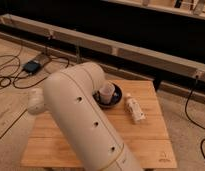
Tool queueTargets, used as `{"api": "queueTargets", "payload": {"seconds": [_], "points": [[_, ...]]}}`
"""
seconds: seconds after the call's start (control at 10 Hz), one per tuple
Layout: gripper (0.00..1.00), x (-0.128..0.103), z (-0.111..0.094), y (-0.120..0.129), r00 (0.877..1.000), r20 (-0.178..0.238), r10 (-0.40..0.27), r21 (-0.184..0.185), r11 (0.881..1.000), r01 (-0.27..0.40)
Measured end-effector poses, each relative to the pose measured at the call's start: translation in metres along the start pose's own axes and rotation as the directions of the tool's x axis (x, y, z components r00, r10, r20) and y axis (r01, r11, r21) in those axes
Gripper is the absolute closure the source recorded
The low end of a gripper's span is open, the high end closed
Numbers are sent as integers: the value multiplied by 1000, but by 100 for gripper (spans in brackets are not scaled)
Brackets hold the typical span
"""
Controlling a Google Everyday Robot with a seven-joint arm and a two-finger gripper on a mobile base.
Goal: Wipe the white sponge on the table
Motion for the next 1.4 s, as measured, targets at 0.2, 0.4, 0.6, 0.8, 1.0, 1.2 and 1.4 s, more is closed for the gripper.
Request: {"api": "queueTargets", "payload": {"seconds": [0.2, 0.4, 0.6, 0.8, 1.0, 1.2, 1.4], "points": [[100, -14, 6, -15, 1000, -2, 13, 23, 1000, -13], [100, -34, 14, -21, 999, 18, 39, 45, 998, -39], [100, -48, 14, -11, 997, 24, 68, 36, 997, -69], [100, -52, 5, 2, 996, 19, 84, 8, 996, -84], [100, -56, -1, 10, 996, 16, 90, -12, 996, -90], [93, -60, -14, 19, 996, -7, 94, -37, 995, -94], [79, -60, -27, 22, 993, -70, 92, -30, 995, -94]]}}
